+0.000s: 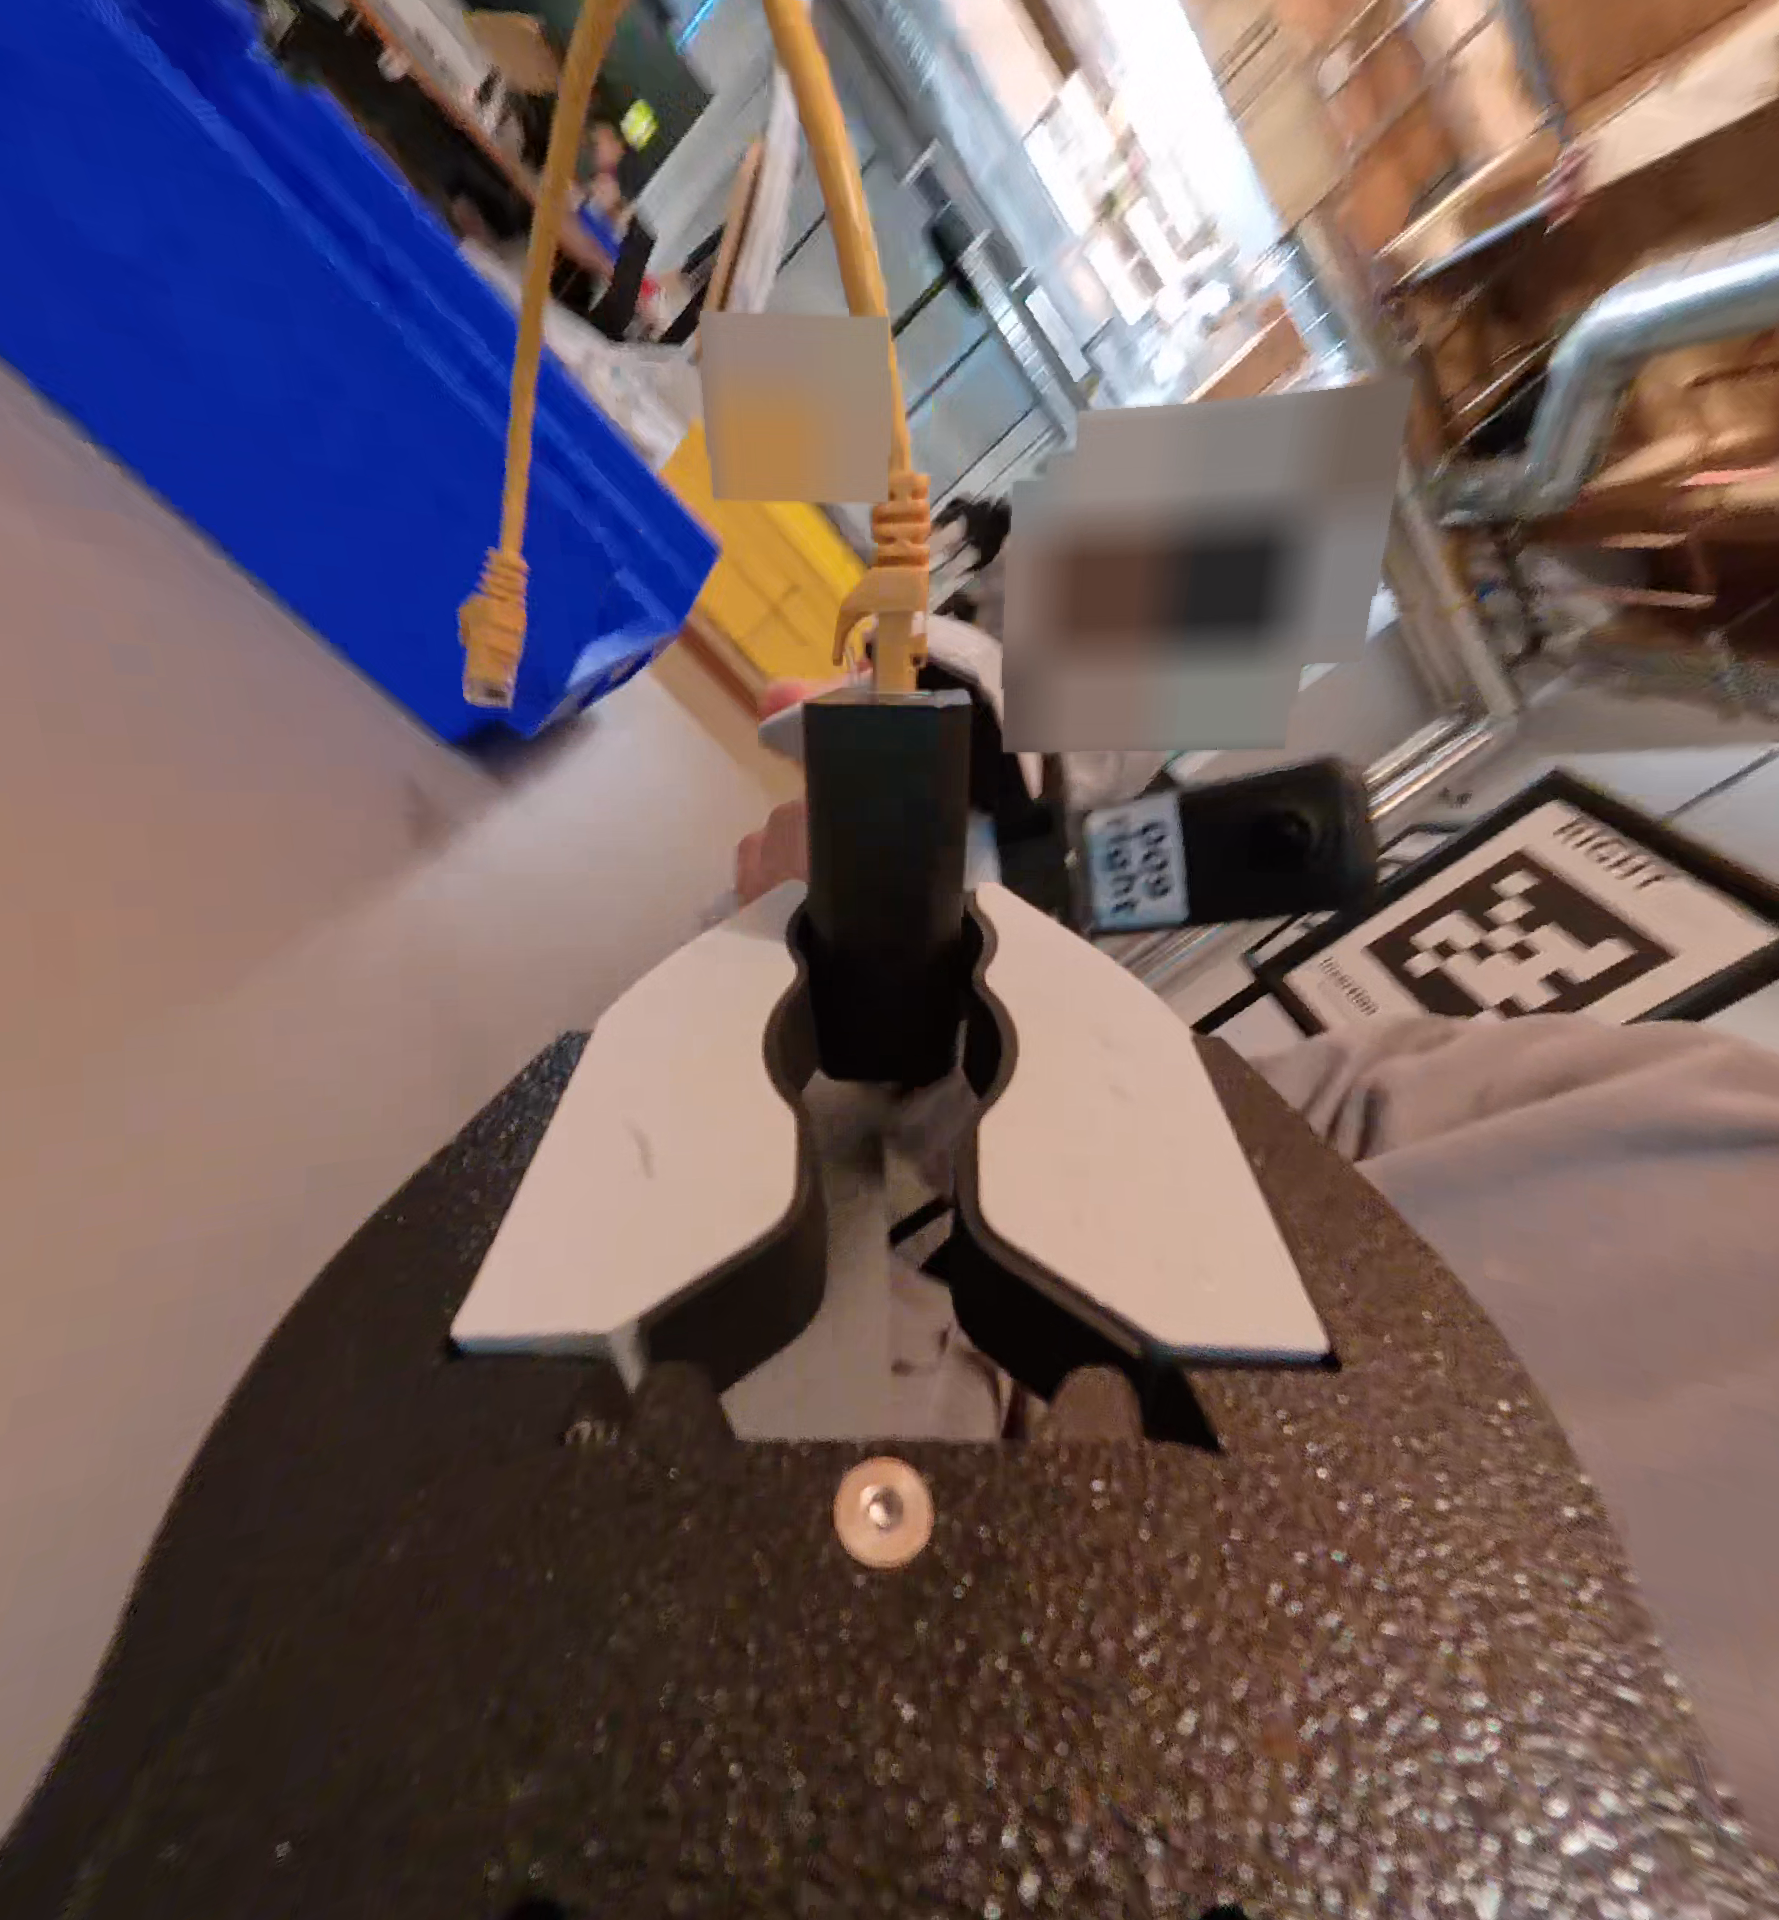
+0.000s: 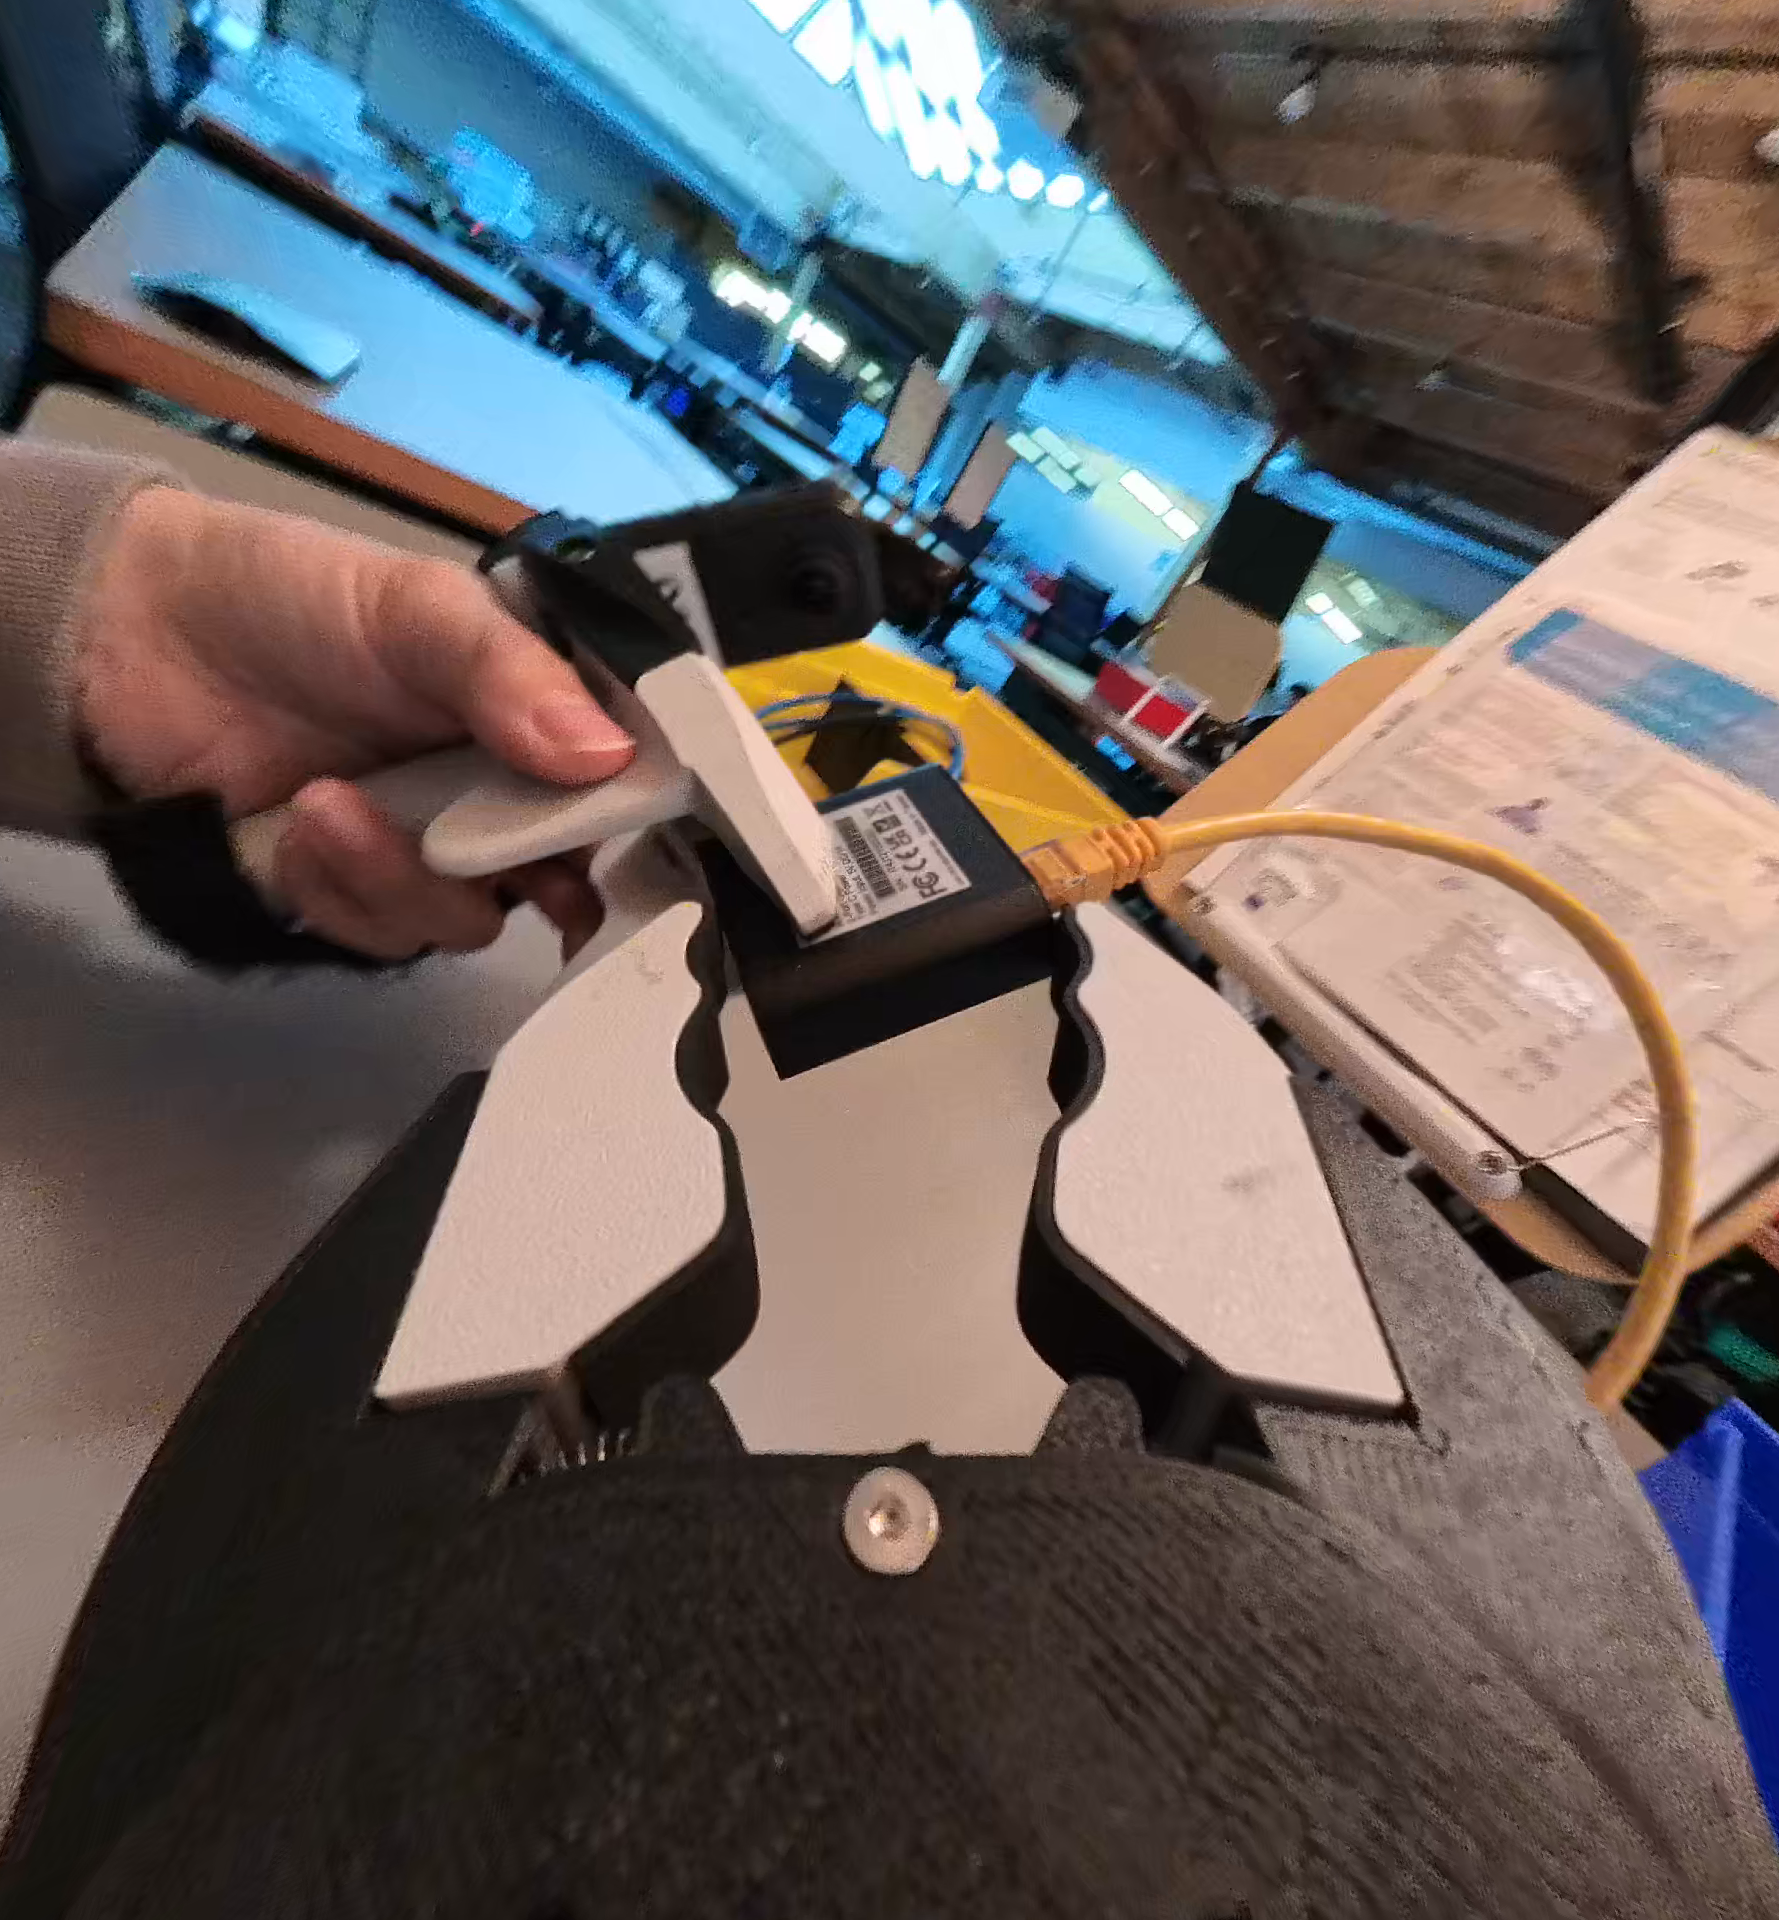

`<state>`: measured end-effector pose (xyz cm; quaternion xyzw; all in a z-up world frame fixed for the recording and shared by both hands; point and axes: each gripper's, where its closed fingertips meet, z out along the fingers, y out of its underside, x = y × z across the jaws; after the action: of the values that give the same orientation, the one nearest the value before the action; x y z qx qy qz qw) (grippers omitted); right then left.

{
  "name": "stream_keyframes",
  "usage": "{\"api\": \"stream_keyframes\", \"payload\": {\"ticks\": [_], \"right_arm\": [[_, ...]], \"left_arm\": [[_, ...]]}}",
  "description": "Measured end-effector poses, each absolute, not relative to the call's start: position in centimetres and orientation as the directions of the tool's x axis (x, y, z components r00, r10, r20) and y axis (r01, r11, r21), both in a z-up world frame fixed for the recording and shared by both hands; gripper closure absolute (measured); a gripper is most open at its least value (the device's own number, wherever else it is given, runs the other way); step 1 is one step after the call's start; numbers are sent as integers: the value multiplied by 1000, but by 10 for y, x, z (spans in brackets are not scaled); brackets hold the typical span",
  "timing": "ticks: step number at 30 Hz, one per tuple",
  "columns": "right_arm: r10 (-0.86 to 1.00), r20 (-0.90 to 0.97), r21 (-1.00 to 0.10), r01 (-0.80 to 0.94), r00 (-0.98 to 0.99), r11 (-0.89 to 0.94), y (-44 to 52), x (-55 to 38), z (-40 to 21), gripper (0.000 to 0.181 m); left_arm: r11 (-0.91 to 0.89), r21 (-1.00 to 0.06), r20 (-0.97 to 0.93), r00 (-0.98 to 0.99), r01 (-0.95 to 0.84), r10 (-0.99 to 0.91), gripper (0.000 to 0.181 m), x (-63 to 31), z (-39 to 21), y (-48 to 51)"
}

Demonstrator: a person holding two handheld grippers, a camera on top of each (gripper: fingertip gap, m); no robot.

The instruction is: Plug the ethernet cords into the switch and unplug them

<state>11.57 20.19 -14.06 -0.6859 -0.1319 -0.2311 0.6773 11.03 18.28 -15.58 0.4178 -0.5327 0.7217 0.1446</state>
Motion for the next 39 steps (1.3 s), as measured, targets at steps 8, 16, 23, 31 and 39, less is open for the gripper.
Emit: {"api": "stream_keyframes", "payload": {"ticks": [8,16,23,31,39], "right_arm": [[210,661,-725,685,720,-69,189,74,-147,104],[417,612,-620,735,672,-276,196,54,-193,96],[514,530,-681,700,674,-216,196,42,-214,114],[-64,342,-926,324,938,-194,208,128,-172,116],[-83,357,-931,347,930,-111,211,122,-171,117]], "left_arm": [[-34,-593,790,-573,-805,-219,158,67,-184,204],[253,-532,780,-584,-808,-226,158,35,-213,191],[362,-524,778,-606,-771,-165,158,20,-218,180],[-315,-665,744,-564,-677,-357,154,113,-164,210],[-286,-583,813,-544,-761,-210,157,105,-171,183]]}}
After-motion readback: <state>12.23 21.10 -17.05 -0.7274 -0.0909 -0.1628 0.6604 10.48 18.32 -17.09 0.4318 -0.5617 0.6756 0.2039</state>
